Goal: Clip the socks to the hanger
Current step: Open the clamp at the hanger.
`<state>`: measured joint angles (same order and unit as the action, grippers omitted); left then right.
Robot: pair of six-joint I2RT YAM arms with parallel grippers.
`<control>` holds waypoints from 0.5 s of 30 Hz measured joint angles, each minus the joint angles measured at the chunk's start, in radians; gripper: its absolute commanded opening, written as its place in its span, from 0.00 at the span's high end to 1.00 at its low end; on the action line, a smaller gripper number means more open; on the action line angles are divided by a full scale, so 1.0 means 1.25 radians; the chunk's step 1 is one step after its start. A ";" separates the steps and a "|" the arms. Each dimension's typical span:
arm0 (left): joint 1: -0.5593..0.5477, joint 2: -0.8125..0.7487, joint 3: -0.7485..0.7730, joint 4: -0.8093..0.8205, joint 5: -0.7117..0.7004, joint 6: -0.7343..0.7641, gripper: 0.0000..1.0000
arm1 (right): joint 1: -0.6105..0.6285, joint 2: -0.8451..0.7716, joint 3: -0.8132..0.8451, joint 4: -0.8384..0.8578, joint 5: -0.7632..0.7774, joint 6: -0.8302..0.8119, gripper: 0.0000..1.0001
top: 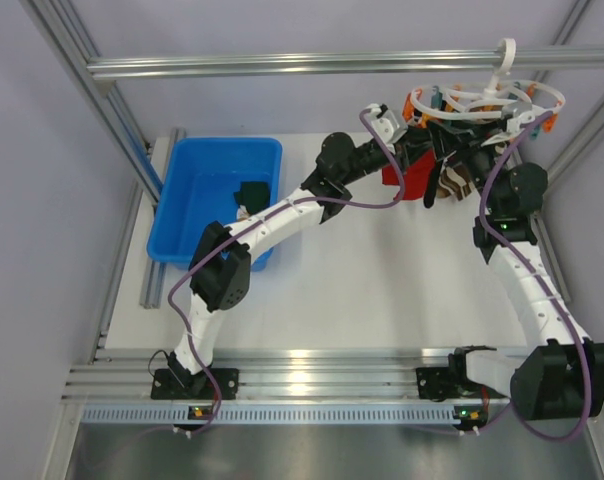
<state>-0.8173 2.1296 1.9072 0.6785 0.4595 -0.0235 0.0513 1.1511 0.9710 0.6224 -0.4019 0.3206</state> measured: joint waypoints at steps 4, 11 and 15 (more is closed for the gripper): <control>-0.002 0.000 0.000 -0.001 0.007 0.000 1.00 | 0.000 -0.004 0.005 -0.021 -0.015 0.009 0.52; -0.003 0.000 0.000 0.000 0.019 0.000 1.00 | -0.014 -0.011 0.005 -0.034 -0.038 0.013 0.56; -0.003 0.000 0.000 0.000 0.019 -0.002 1.00 | -0.031 -0.013 0.006 -0.035 -0.059 0.018 0.57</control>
<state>-0.8207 2.1292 1.9072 0.6785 0.4831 -0.0254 0.0128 1.1351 0.9783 0.5785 -0.4751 0.3428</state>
